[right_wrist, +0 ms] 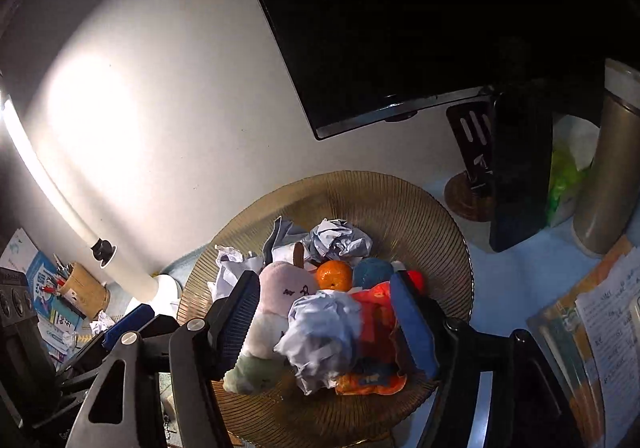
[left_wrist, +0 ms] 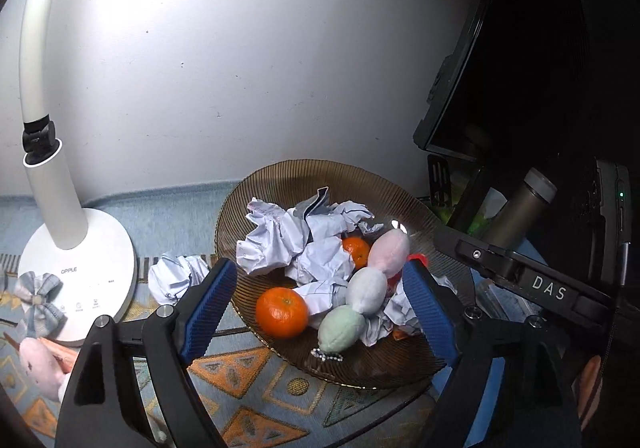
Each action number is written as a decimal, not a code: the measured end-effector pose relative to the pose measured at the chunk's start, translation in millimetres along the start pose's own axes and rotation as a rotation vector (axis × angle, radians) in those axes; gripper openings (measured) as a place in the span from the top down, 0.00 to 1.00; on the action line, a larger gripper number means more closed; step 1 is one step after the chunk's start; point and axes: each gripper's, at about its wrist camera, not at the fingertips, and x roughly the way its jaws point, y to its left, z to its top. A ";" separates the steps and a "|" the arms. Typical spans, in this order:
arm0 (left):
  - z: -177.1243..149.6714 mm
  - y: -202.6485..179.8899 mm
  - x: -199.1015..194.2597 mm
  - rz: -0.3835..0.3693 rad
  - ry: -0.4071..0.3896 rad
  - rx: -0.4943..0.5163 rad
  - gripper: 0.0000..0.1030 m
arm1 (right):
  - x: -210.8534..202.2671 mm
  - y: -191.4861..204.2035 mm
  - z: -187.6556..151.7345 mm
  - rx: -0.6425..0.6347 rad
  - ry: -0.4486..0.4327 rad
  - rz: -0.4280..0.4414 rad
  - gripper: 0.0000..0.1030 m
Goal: Organize objects
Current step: 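Carry the tangerine and paper ball over the amber bowl and open both tools, then withdraw both tools from the bowl back toward the rug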
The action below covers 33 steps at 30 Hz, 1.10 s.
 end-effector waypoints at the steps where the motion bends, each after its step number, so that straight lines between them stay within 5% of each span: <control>1: -1.0 3.1 -6.8 0.003 -0.005 -0.002 0.18 | -1.9 -0.8 -2.0 0.007 0.002 0.002 0.36; 6: -7.4 12.5 -54.0 0.000 -0.039 -0.027 0.18 | -19.7 6.2 -13.1 0.015 0.008 0.025 0.36; 12: -31.6 31.2 -145.2 0.081 -0.117 -0.012 0.18 | -55.4 48.9 -44.1 -0.052 0.039 0.083 0.36; 17: -93.1 74.6 -199.7 0.241 -0.152 -0.074 0.09 | -65.4 94.8 -104.4 -0.173 0.120 0.156 0.32; 21: -138.6 108.3 -202.6 0.427 -0.140 -0.080 0.09 | -44.4 119.2 -158.4 -0.267 0.175 0.142 0.32; 33: -163.1 154.1 -195.0 0.360 -0.092 -0.230 0.09 | -18.4 139.4 -202.2 -0.388 0.174 0.076 0.27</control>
